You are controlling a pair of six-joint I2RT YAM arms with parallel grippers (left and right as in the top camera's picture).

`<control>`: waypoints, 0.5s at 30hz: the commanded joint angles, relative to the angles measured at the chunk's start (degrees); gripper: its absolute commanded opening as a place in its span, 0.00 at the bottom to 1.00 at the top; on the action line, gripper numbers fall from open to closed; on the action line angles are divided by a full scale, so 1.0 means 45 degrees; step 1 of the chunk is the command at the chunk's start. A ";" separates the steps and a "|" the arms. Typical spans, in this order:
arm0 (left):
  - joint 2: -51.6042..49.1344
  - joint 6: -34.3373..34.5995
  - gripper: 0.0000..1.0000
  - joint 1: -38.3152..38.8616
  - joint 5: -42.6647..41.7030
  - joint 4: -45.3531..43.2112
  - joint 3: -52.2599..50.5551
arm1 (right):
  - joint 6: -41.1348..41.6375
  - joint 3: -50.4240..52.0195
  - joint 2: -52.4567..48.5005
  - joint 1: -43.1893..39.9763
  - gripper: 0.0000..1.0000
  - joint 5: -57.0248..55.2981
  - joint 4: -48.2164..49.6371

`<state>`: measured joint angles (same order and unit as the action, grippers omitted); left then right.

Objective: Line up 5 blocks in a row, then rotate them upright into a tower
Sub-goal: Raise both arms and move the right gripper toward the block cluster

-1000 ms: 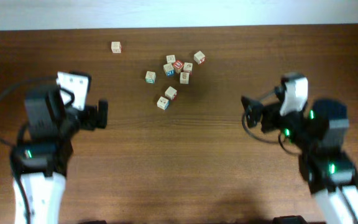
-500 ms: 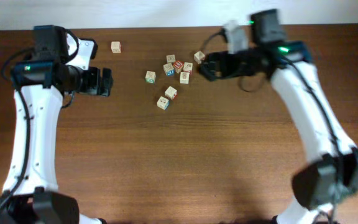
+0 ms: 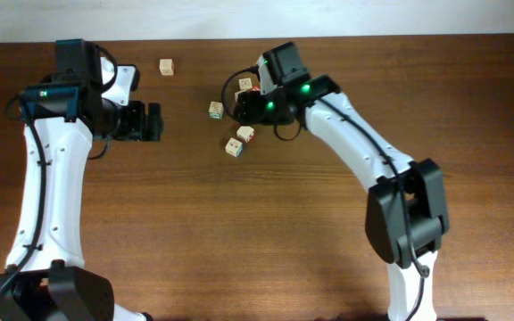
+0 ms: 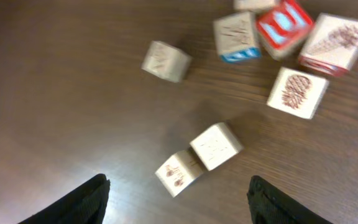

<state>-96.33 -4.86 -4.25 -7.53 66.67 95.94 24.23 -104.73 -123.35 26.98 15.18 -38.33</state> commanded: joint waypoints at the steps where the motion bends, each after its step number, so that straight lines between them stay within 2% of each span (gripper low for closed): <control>1: -0.0024 0.5299 0.99 0.0015 0.4925 0.0447 0.0223 | 0.2288 -0.0296 -0.0379 0.0699 0.71 -0.2905 0.0131; 2: -0.0024 0.6135 0.99 0.0015 0.5455 0.0529 0.0219 | 0.2521 -0.0296 -0.0495 0.0840 0.70 -0.3128 0.0155; 4: -0.0024 0.6742 0.99 0.0015 0.5770 0.0418 0.0189 | 0.3147 -0.0296 -0.0792 0.1209 0.67 -0.3245 0.0199; 8: -0.0024 0.6742 0.99 0.0015 0.5770 0.0325 0.0189 | 0.3721 -0.0296 -0.1171 0.1773 0.61 -0.3609 0.0209; 12: -0.0024 0.6742 0.99 0.0015 0.5722 0.0340 0.0189 | 0.5076 -0.0296 -0.1792 0.2040 0.59 -0.3857 0.0107; 15: -0.0024 0.6742 0.99 0.0015 0.5722 0.0340 0.0189 | 0.5071 -0.0296 -0.2025 0.2079 0.60 -0.3818 0.0136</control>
<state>-96.33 24.12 -4.21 16.97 68.14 96.01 44.23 -104.75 -130.50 36.12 -0.30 -37.67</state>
